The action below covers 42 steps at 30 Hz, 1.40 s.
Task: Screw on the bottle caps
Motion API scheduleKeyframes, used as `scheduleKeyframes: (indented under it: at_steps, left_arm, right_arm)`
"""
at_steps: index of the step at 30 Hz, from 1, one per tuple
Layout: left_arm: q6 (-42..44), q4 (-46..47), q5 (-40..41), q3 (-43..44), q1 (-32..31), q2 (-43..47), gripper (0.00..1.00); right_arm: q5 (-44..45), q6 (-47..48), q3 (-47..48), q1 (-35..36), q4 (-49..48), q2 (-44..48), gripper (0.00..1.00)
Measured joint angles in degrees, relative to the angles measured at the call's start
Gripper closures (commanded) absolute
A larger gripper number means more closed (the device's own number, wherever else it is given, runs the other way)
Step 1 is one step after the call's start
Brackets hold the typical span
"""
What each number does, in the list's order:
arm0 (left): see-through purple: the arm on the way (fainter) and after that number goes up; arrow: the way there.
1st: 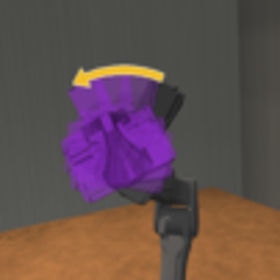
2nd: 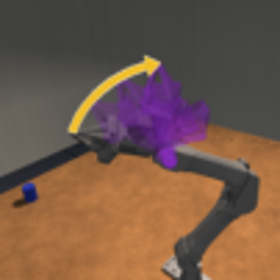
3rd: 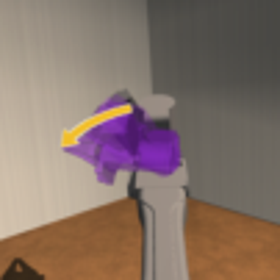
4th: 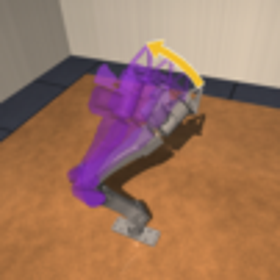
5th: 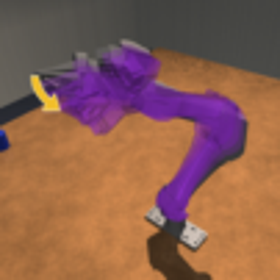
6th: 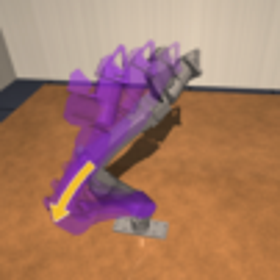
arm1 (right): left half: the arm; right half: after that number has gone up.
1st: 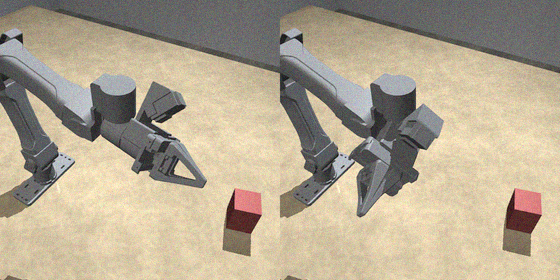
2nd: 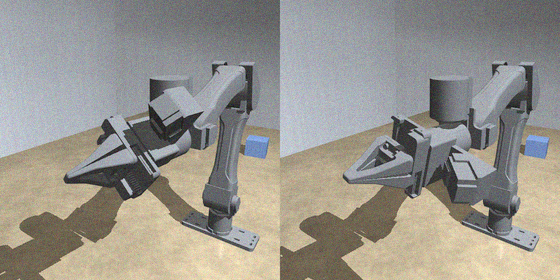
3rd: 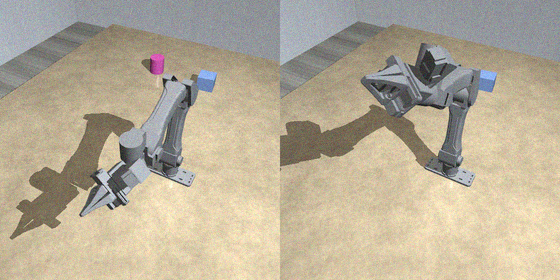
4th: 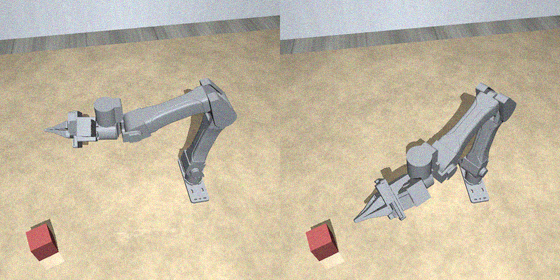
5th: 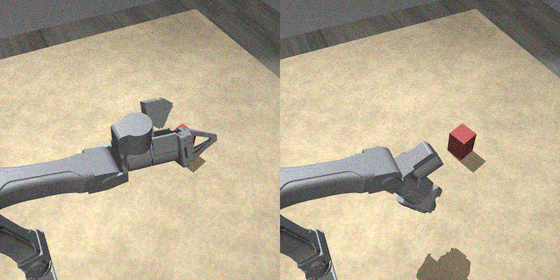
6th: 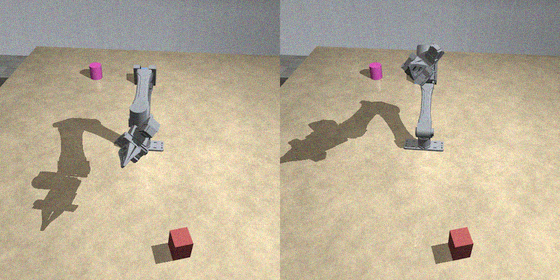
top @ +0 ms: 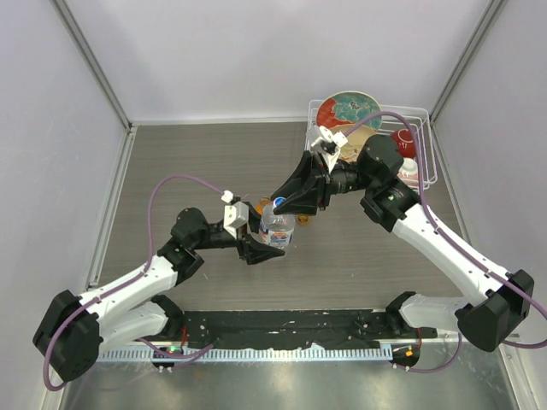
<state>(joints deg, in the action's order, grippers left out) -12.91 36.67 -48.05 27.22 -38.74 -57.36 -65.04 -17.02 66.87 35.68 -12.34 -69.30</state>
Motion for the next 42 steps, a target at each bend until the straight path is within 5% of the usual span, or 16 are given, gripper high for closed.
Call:
scheduleKeyframes:
  at_steps: [6, 11, 14, 20, 30, 42]
  left_arm:
    - [-0.4, -0.9, 0.7, 0.0, -0.1, 0.1, 1.00]
    - [-1.1, -2.2, 2.1, -0.5, 0.0, 0.1, 1.00]
    - [-1.6, -3.3, 4.3, -0.6, 0.2, 0.1, 1.00]
    - [-1.8, -6.0, 11.7, -1.3, 0.8, 0.1, 1.00]
    - [0.1, -6.1, 20.7, -5.0, 1.6, 3.4, 1.00]
    - [1.3, -7.0, 24.4, -9.0, 3.7, 8.5, 1.00]
  right_arm:
    - [0.5, 0.9, 0.0, -0.2, 0.6, -0.6, 0.77]
    - [3.7, 4.9, 1.1, -0.2, 6.1, -1.1, 0.99]
    - [8.6, 7.3, 2.3, 0.0, 10.6, -1.4, 0.99]
    - [26.7, 8.1, 2.2, 3.3, 15.5, -1.2, 0.99]
    - [71.6, 6.7, 5.1, 21.2, 20.3, -3.0, 0.99]
    - [106.9, -2.7, 15.5, 32.3, 29.1, -13.3, 0.99]
